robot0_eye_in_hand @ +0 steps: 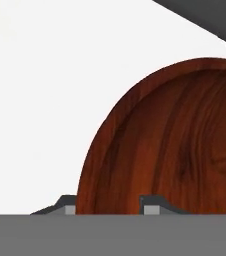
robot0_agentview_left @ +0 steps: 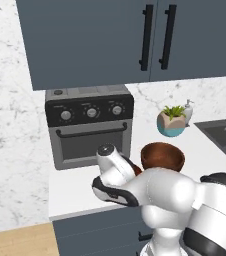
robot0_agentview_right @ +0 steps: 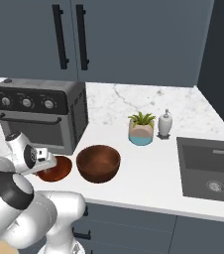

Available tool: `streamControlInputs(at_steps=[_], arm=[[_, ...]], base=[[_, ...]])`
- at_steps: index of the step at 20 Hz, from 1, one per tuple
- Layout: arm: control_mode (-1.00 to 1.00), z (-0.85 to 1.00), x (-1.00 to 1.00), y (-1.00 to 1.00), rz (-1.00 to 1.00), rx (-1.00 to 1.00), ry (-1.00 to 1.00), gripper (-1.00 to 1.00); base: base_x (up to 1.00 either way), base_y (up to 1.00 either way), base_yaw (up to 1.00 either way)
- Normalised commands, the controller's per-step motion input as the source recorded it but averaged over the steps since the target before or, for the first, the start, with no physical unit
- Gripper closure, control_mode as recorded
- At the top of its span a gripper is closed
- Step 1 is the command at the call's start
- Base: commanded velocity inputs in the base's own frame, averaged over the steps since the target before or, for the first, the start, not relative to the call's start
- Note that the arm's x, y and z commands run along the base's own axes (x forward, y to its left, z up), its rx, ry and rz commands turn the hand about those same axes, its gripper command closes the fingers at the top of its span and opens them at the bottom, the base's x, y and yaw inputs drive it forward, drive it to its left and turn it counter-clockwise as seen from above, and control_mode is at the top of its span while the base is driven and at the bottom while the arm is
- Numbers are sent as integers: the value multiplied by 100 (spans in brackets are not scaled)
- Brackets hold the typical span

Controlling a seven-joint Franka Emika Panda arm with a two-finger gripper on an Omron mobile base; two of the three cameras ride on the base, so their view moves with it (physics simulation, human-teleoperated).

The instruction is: Pick up the bowls on the counter and stack them on top of one another in the open cabinet. Place the smaller bowl on top of the larger bowl.

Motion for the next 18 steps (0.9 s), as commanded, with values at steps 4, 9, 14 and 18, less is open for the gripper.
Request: streamControlInputs(at_steps=[4,9,14,18], arm=[[-100,0,0,-1,0,0,-10,100],[-100,19,-9,0,-1,-2,-21,100],[-100,75,-25,-1,-12,-5,-27,100],[-100,80,-39,-24,-15,-2,-30,100]], base=[[0,0,0],[0,0,0],[0,0,0],[0,0,0]])
